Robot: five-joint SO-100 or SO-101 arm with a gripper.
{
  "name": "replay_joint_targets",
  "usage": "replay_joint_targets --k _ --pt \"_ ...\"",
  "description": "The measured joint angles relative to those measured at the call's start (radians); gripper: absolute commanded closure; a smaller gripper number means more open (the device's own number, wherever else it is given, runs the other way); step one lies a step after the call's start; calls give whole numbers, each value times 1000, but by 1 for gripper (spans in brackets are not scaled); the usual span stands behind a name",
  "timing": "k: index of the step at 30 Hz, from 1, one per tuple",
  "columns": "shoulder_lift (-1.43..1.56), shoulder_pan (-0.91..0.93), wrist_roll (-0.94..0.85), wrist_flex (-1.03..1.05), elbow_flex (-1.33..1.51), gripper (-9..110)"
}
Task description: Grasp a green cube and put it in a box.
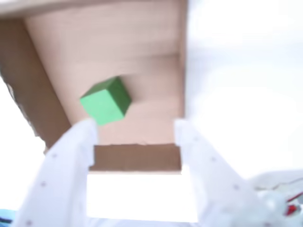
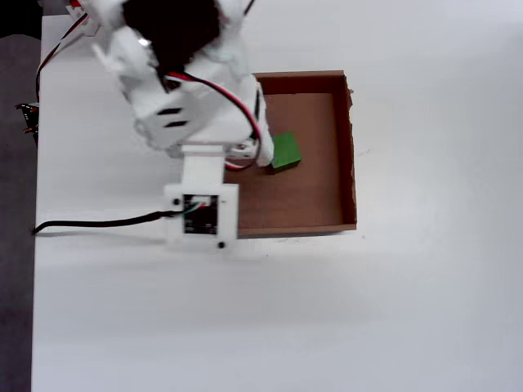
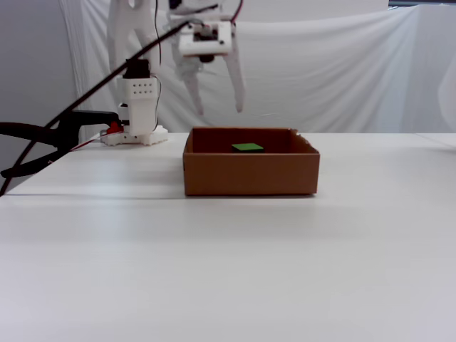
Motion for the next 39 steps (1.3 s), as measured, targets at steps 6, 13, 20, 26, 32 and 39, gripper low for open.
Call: replay_joint_targets --k 6,13,20,26,32,39 --pt "331 256 0 -5 244 80" --pt "667 479 0 -11 595 80" --pt "969 540 0 -3 965 80" --pt "1187 574 0 51 1144 80" --pt "1371 592 52 28 1295 80" --pt "1513 600 77 12 1384 80"
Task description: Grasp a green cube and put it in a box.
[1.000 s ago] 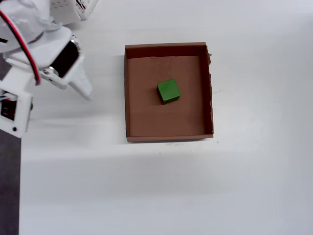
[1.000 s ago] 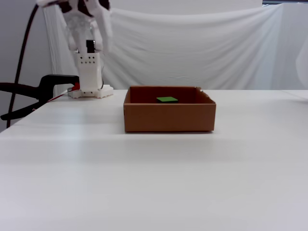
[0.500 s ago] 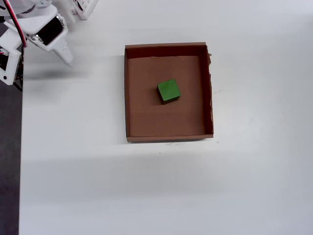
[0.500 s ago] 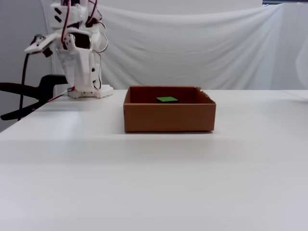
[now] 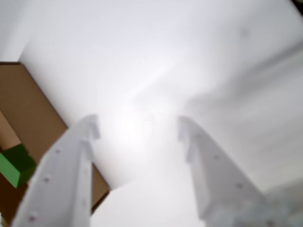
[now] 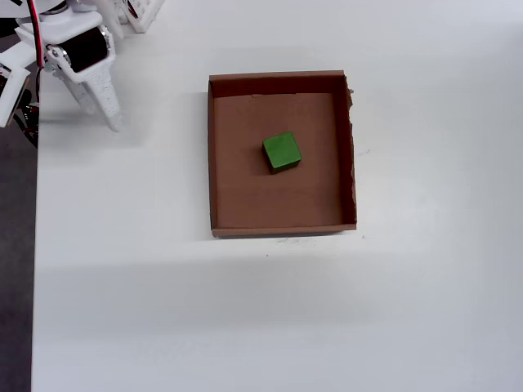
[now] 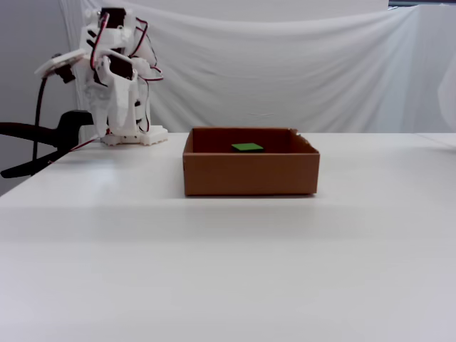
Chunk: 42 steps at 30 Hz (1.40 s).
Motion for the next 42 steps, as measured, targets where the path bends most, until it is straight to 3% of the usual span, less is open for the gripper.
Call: replay_joint_targets --k 42 --pt "0 9 12 -11 29 80"
